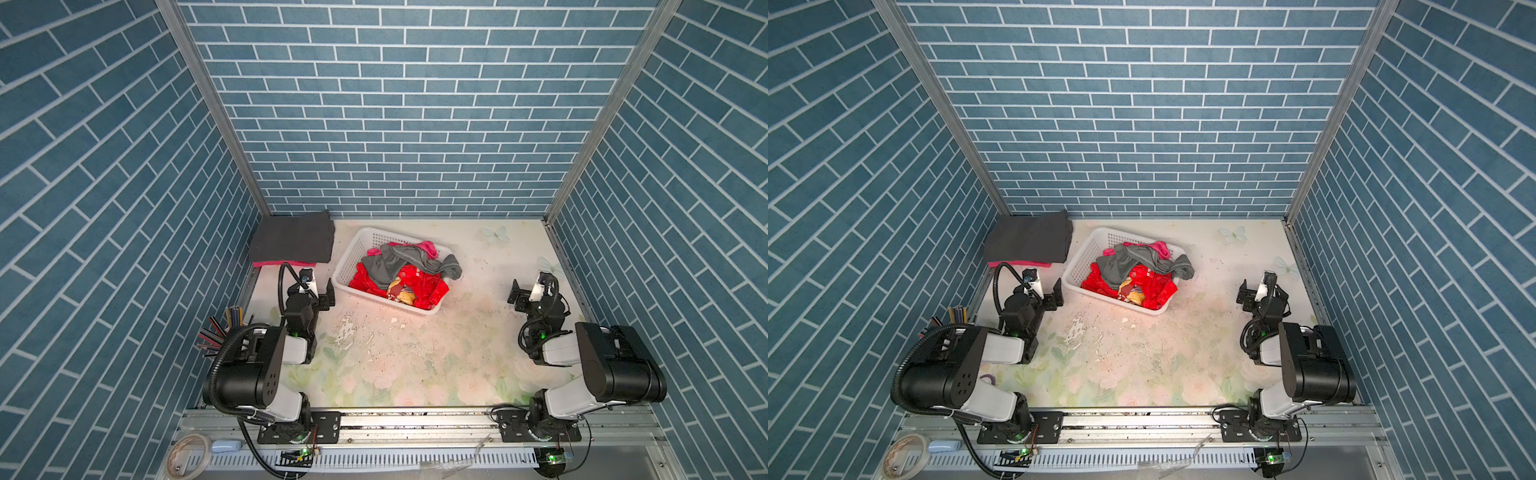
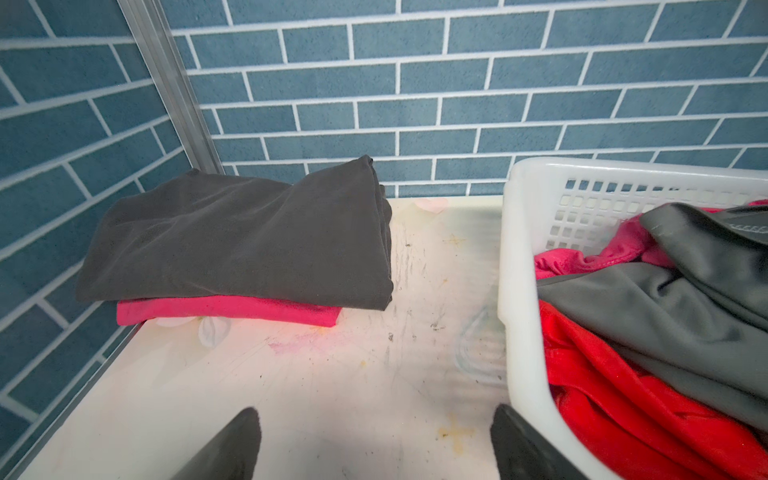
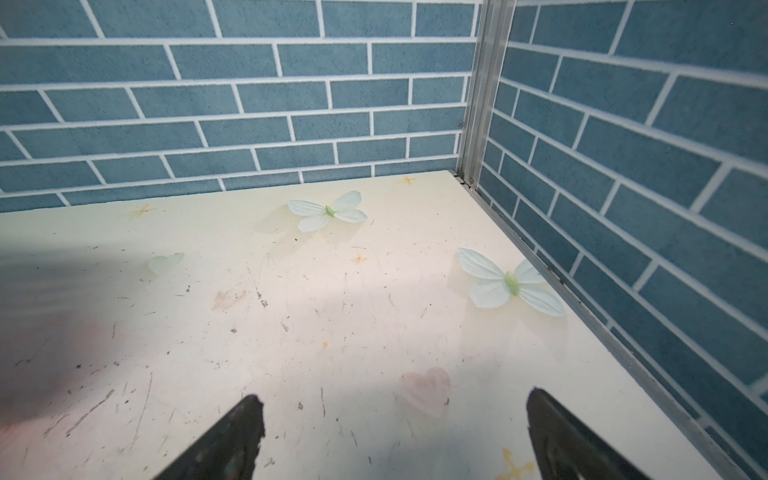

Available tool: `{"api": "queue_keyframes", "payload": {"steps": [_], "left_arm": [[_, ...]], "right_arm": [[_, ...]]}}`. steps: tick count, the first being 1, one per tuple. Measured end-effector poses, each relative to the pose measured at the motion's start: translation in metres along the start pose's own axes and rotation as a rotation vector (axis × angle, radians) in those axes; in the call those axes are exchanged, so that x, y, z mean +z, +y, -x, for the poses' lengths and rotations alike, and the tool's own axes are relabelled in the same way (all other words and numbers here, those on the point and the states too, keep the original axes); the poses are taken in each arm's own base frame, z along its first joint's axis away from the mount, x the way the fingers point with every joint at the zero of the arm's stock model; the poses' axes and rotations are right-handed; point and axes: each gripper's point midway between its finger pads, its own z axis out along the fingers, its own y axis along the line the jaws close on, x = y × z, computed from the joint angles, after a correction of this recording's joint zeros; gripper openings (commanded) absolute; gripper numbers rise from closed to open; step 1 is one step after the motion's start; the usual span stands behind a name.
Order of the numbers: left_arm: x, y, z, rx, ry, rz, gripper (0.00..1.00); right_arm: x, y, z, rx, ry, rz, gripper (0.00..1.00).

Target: Fold and stack the t-shirts

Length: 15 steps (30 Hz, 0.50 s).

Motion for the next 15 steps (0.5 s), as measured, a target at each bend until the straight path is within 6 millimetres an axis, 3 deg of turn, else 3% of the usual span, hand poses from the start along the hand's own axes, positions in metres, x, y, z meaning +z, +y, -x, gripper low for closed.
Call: {"api": "queue_keyframes", "payload": {"steps": [2,5,9,12,15], "left_arm": [[0.004,0.010,0.008,-0.017,0.033,0.066,0.88],[0.004,0.034,0.053,-0.110,0.014,0.208,0.88],[-0.032,0.053,0.122,-0.312,-0.110,0.284,0.88],[-0.057,0.049,0.139,-0.426,-0.134,0.240,0.88],[-0.070,0.034,0.138,-0.497,-0.094,0.162,0.88]], "right_arm": [[-0.003,0.000,0.004,-0.005,0.003,-0.012,0.99],[-0.014,0.001,0.034,0.005,-0.044,-0.025,0.99],[-0.037,0.000,0.092,0.131,-0.199,-0.008,0.99],[-0.037,0.008,0.114,0.190,-0.203,0.063,0.99],[-0.018,0.045,0.142,0.170,-0.151,0.191,0.99]]}}
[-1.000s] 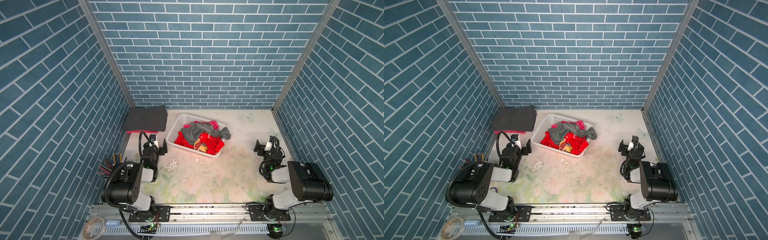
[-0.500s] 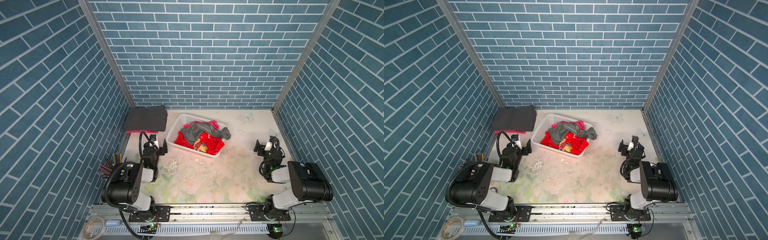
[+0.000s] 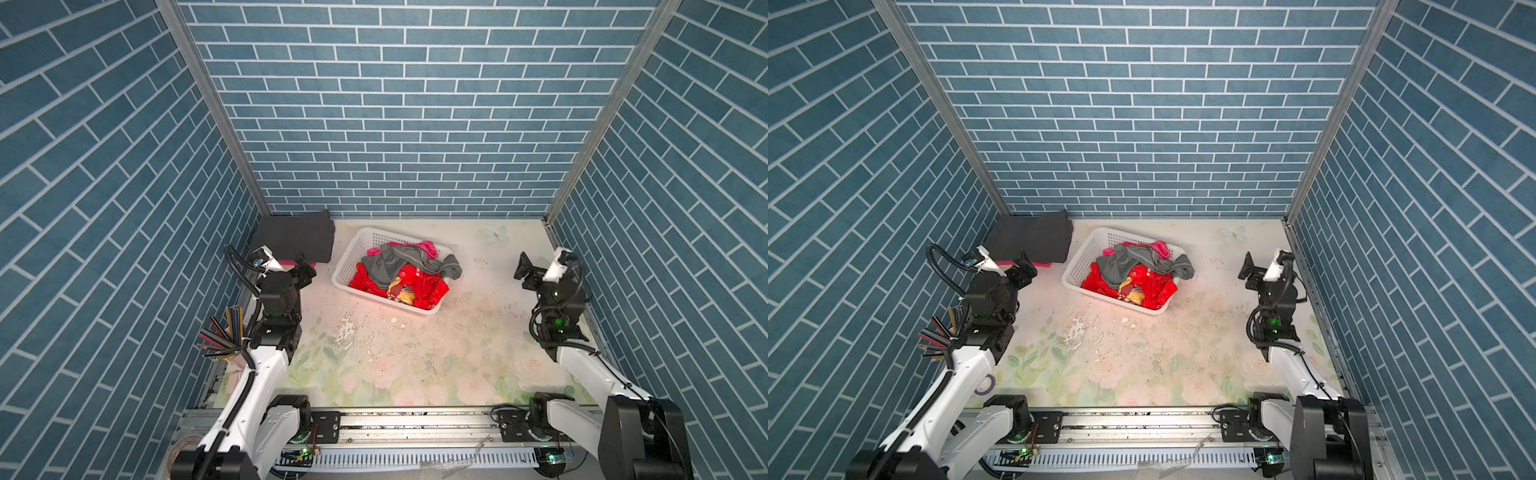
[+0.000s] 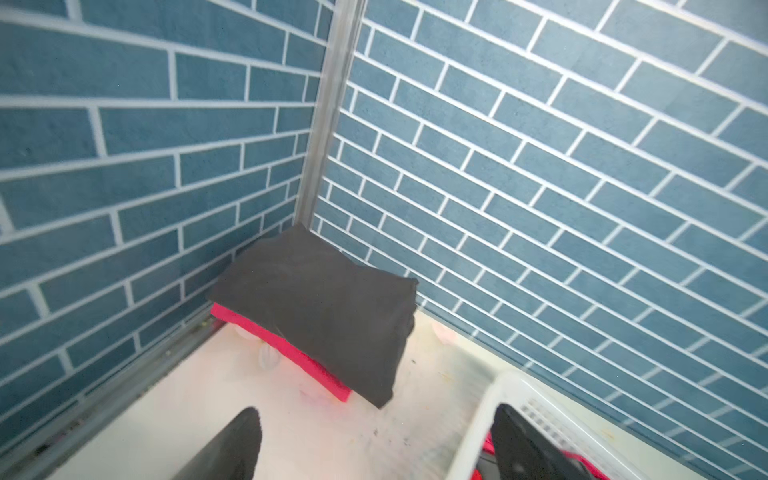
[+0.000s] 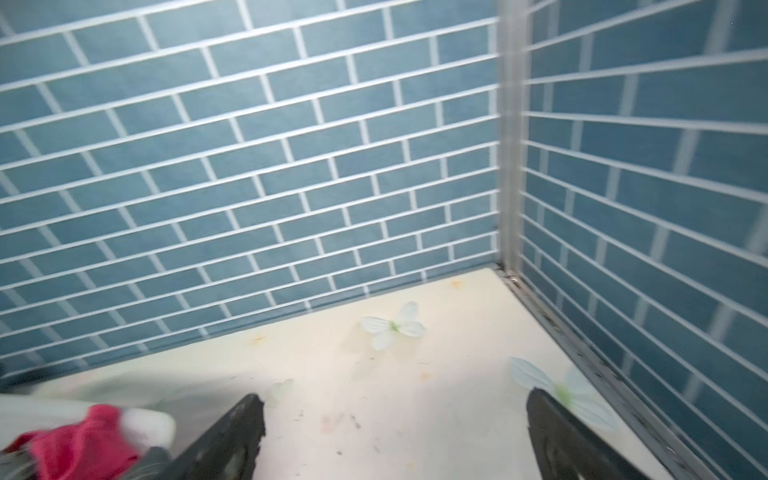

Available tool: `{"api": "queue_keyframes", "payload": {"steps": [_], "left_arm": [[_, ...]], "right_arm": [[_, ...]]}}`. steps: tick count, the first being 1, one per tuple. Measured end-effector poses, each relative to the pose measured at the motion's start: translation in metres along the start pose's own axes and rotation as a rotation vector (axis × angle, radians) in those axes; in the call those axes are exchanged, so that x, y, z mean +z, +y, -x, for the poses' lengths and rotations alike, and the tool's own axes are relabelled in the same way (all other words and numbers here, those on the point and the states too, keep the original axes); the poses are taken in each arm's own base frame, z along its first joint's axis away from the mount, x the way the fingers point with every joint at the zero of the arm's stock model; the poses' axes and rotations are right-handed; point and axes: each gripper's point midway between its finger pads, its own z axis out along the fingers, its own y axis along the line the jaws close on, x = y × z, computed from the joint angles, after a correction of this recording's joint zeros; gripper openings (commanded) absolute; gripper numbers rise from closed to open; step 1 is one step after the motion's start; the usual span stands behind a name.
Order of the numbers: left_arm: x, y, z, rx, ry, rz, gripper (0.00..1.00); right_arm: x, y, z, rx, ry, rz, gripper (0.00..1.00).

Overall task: Fold and stack the t-shirts
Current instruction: 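Reach the right gripper into the basket while the left arm moves forward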

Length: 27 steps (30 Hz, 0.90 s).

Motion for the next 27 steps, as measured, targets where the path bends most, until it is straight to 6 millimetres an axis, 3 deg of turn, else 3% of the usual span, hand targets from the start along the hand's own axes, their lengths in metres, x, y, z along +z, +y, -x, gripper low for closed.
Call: {"api": "queue_keyframes", "payload": {"steps": [3,6,9,12,16,18,20,25,27], "left_arm": [[-0.009,-0.019,-0.028,-0.039,0.116,-0.070,0.88],[-0.015,-0.046,-0.067,-0.064,0.255,-0.166,0.88],[-0.021,-0.069,-0.111,-0.106,0.395,-0.263,0.88],[-0.024,-0.081,-0.145,-0.118,0.507,-0.298,0.88],[-0.027,-0.093,-0.173,-0.128,0.611,-0.333,0.89],[-0.029,-0.097,-0.179,-0.136,0.637,-0.350,0.88],[-0.033,-0.102,-0.181,-0.137,0.647,-0.367,0.88],[-0.037,-0.108,-0.181,-0.138,0.649,-0.388,0.88],[-0.038,-0.109,-0.182,-0.139,0.650,-0.389,0.88]], "right_arm": [[0.041,0.077,0.018,-0.074,0.064,0.192,0.99],[0.079,0.151,0.013,-0.184,0.138,0.352,0.98],[0.116,0.210,-0.019,-0.302,0.245,0.459,0.94],[0.145,0.250,-0.061,-0.396,0.332,0.523,0.89],[0.167,0.277,-0.131,-0.489,0.473,0.570,0.82],[0.171,0.280,-0.163,-0.521,0.546,0.581,0.79],[0.172,0.282,-0.182,-0.535,0.595,0.589,0.74],[0.168,0.283,-0.189,-0.593,0.602,0.583,0.43],[0.168,0.277,-0.184,-0.614,0.590,0.551,0.38]]}}
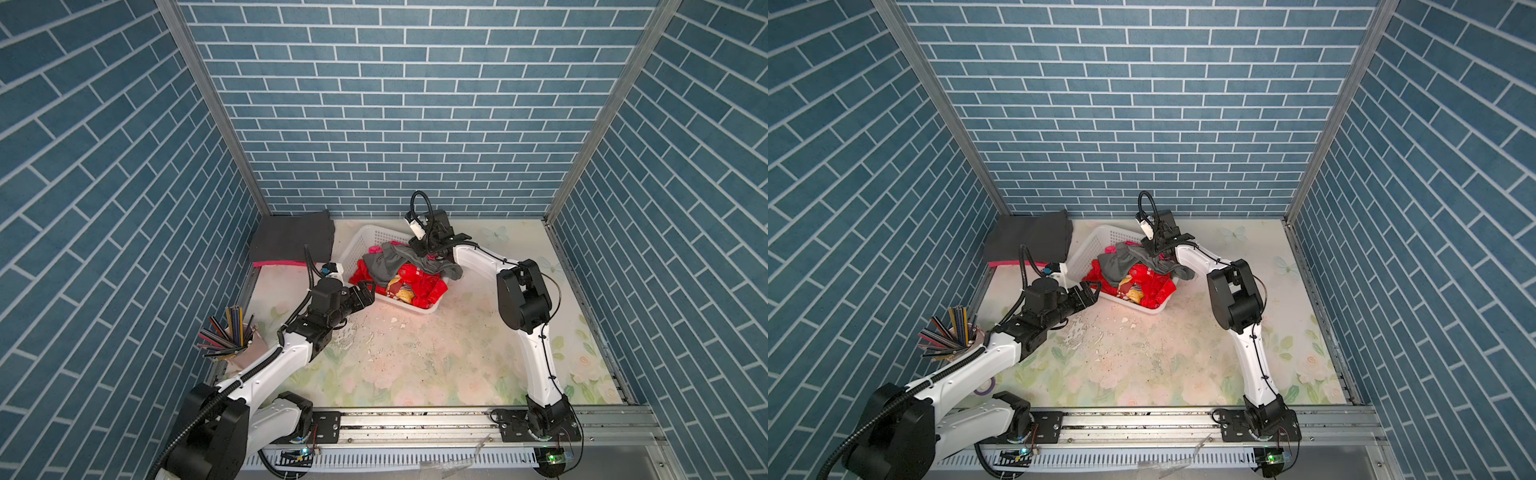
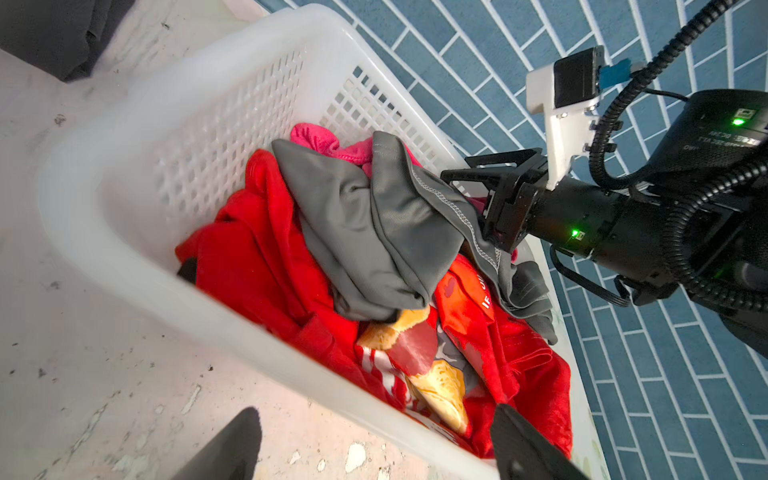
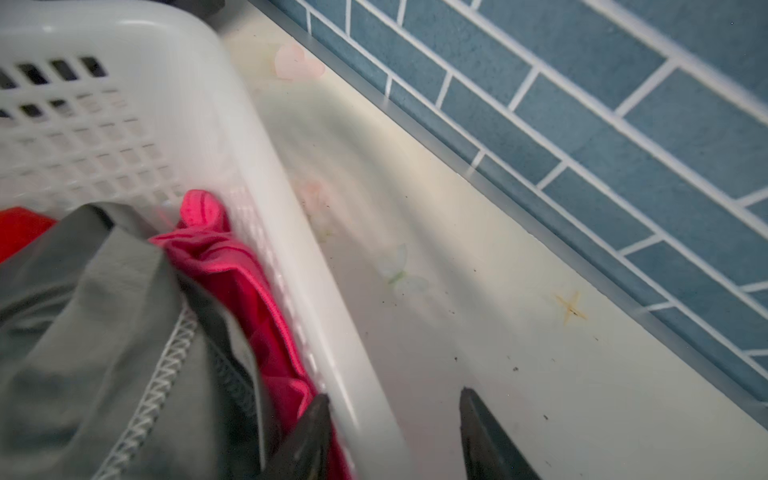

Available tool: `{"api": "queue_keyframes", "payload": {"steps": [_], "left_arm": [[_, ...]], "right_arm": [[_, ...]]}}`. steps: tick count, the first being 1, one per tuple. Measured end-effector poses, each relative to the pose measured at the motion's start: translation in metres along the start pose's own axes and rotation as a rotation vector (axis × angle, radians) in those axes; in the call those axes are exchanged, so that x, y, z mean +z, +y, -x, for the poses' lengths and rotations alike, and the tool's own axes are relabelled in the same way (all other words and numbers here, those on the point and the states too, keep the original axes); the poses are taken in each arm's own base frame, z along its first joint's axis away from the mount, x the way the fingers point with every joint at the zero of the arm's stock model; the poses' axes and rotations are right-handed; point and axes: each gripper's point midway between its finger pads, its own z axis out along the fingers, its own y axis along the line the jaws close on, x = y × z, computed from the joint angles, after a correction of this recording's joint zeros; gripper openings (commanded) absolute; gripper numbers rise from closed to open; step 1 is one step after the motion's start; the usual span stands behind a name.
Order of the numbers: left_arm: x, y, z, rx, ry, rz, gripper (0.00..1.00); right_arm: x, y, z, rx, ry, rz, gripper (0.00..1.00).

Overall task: Fold and stack the t-shirts
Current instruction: 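Reach the right gripper into the basket while the left arm moves forward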

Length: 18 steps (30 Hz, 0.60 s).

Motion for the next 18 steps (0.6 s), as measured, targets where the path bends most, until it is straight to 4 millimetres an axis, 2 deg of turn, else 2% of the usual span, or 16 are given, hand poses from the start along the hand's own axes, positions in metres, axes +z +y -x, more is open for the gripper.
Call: {"api": "queue_keyframes", "payload": {"steps": [3,5,10,12,14,16,17,18], "left_arm": [[0.000,-0.007,-0.005,0.011,0.004,-0.008,0.88],[0.000,-0.014,-0.009,0.021,0.008,-0.022,0.88],[0.001,-0.031,-0.008,0.030,-0.005,-0.049,0.88],[0.004,-0.038,-0.007,0.035,-0.008,-0.058,0.88],[0.008,-0.046,-0.006,0.042,-0.006,-0.069,0.88],[0.011,-0.054,-0.004,0.046,-0.003,-0.078,0.88],[0.012,-0.057,-0.002,0.049,-0.004,-0.082,0.88],[0.012,-0.060,0.000,0.052,-0.009,-0.084,0.88]], "right_arm": [[-0.017,-0.018,-0.017,0.016,0.031,-0.066,0.34],[-0.035,-0.035,-0.040,0.037,0.070,-0.111,0.34],[-0.086,-0.078,-0.100,0.100,0.152,-0.226,0.44],[-0.106,-0.092,-0.118,0.120,0.174,-0.269,0.53],[-0.123,-0.108,-0.131,0.137,0.194,-0.325,0.68],[-0.134,-0.121,-0.135,0.141,0.209,-0.382,0.81],[-0.140,-0.126,-0.132,0.137,0.211,-0.412,0.94],[-0.146,-0.130,-0.128,0.137,0.208,-0.443,0.95]]}}
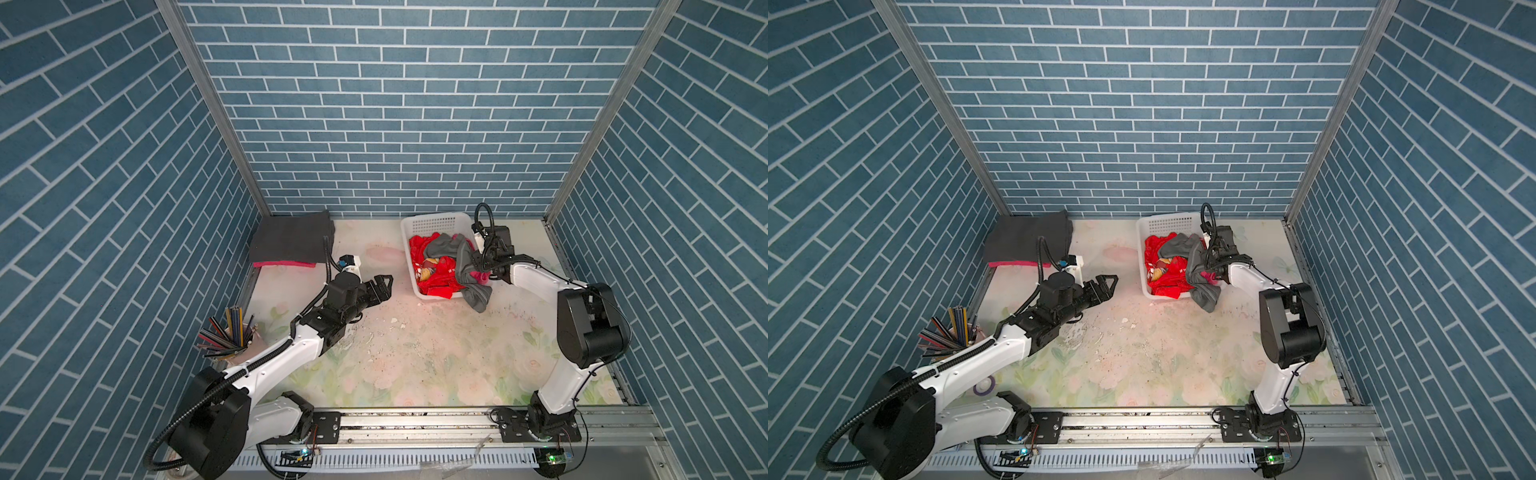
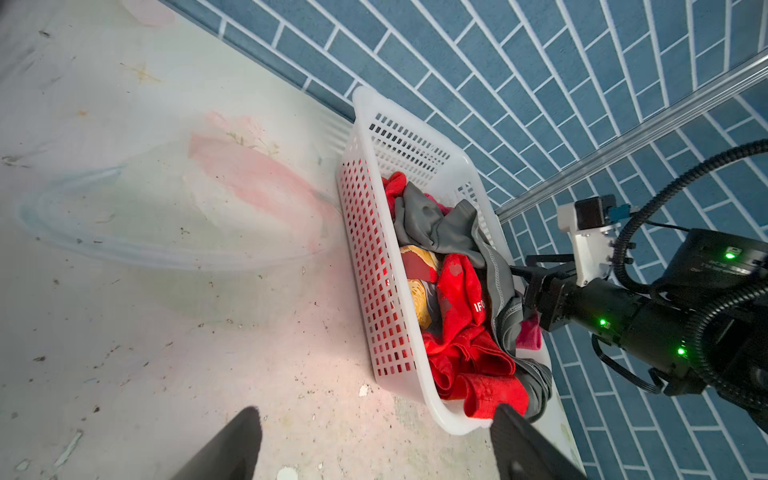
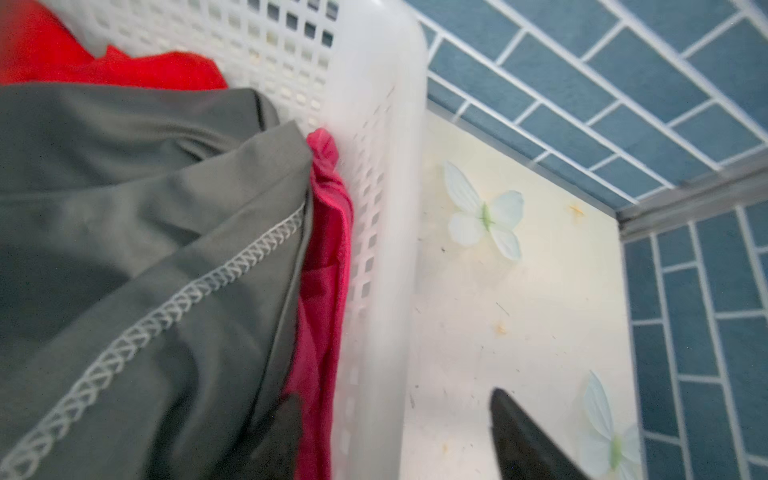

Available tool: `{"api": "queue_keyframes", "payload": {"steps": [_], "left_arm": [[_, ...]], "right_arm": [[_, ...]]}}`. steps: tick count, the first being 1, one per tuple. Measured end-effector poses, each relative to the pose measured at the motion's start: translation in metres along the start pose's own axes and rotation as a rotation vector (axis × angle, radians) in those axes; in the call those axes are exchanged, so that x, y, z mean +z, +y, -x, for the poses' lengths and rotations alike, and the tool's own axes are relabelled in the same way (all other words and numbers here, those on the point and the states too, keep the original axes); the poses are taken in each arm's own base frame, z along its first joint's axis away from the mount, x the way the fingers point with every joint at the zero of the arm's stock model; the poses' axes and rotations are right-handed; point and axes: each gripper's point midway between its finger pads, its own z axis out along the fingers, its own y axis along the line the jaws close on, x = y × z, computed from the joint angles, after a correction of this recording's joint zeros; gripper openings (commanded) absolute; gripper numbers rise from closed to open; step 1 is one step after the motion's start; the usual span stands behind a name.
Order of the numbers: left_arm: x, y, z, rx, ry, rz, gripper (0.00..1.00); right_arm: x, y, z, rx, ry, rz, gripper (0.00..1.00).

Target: Fold and stack the t-shirts

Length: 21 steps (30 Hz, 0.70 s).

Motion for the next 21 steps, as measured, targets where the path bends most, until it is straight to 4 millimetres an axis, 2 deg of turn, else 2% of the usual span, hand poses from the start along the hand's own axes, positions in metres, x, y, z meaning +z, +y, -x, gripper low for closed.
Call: {"api": "queue_keyframes", "payload": {"steps": [2,5,9,12,13,15,18,21], "left_arm": [[0.000,-0.003,0.004,0.012,-0.004,0.005,0.88],[-0.002,-0.009,0.013,0.038,-0.014,0.015,0.88],[-0.011,-0.012,0.020,0.055,-0.032,0.024,0.88],[-0.023,-0.013,0.028,0.058,-0.069,0.026,0.88],[-0.027,-0.013,0.031,0.059,-0.086,0.027,0.88],[-0.035,-0.011,0.034,0.058,-0.113,0.031,0.88],[-0.042,-0.001,0.033,0.048,-0.134,0.046,0.88],[-0.044,0.011,0.029,0.037,-0.128,0.069,0.88]], "right_arm": [[-0.014,-0.007,0.013,0.006,-0.024,-0.052,0.98],[-0.050,-0.009,0.049,0.052,-0.112,-0.082,0.99],[-0.111,-0.002,0.103,0.184,-0.288,0.007,0.99],[-0.141,0.007,0.125,0.307,-0.371,0.098,0.98],[-0.143,0.012,0.128,0.337,-0.375,0.120,0.97],[-0.139,0.034,0.130,0.380,-0.358,0.181,0.93],[-0.114,0.094,0.134,0.381,-0.281,0.296,0.86],[-0.085,0.153,0.125,0.354,-0.186,0.377,0.79]]}}
